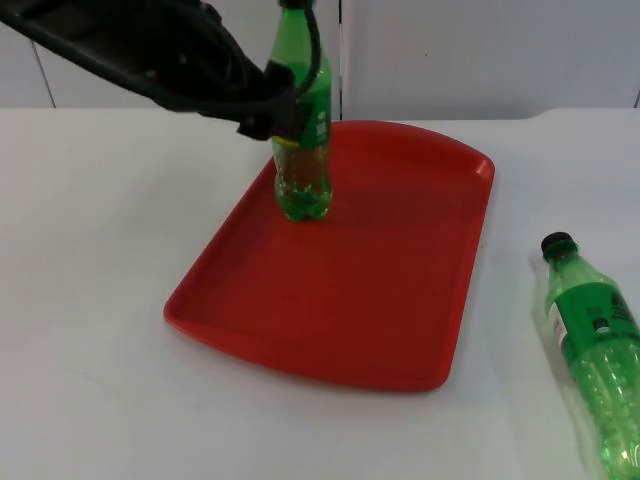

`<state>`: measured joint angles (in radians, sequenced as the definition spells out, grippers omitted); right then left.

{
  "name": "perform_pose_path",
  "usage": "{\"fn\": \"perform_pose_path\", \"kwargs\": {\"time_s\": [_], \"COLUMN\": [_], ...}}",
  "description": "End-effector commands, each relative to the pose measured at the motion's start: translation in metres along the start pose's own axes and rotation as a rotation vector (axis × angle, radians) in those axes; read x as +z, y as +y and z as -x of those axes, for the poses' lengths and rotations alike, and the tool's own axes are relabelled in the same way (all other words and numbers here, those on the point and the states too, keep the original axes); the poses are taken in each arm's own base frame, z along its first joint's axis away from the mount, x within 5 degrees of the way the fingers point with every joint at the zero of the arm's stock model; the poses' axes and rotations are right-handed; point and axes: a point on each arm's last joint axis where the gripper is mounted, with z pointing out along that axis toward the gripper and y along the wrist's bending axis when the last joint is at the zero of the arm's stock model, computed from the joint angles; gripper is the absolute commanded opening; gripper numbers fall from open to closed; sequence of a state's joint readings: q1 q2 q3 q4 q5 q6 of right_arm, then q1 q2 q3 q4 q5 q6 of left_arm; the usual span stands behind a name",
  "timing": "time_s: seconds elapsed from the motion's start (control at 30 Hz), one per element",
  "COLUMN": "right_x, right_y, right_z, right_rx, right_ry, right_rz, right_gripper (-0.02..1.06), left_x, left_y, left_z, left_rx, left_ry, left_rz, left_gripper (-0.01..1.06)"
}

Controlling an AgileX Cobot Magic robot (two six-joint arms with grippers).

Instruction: Place the bottle upright on the tray.

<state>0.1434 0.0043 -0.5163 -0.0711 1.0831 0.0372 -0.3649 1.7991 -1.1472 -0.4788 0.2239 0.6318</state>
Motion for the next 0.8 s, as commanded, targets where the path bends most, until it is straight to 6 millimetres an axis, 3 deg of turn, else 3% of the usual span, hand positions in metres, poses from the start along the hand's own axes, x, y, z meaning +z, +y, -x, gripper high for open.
{"fn": "perform_pose_path", "kwargs": {"time_s": [0.0, 0.47, 0.67, 0.77], "right_x": [-0.001, -0.001, -0.001, -0.001], "right_y": [0.000, 0.000, 0.000, 0.000], "right_z": [0.000, 0.000, 0.000, 0.000], "right_rx": [0.005, 0.005, 0.005, 0.005], "right_ry": [-0.010, -0.010, -0.010, -0.010], "right_rz": [0.001, 0.001, 0.001, 0.001], "right_gripper": [1.05, 1.05, 1.05, 1.05], "left_x": [-0.019, -0.116, -0.147, -0.173], "left_y": [0.000, -0.014, -0.018, -0.022], "left_z": [0.004, 0.027, 0.025, 0.017], "left_rx": [-0.015, -0.056, -0.069, -0.052], "left_ry": [-0.030, -0.115, -0.169, -0.202], "left_rz": [0.006, -0.068, -0.065, -0.063], "left_gripper": [0.90, 0.90, 0.90, 0.90]}}
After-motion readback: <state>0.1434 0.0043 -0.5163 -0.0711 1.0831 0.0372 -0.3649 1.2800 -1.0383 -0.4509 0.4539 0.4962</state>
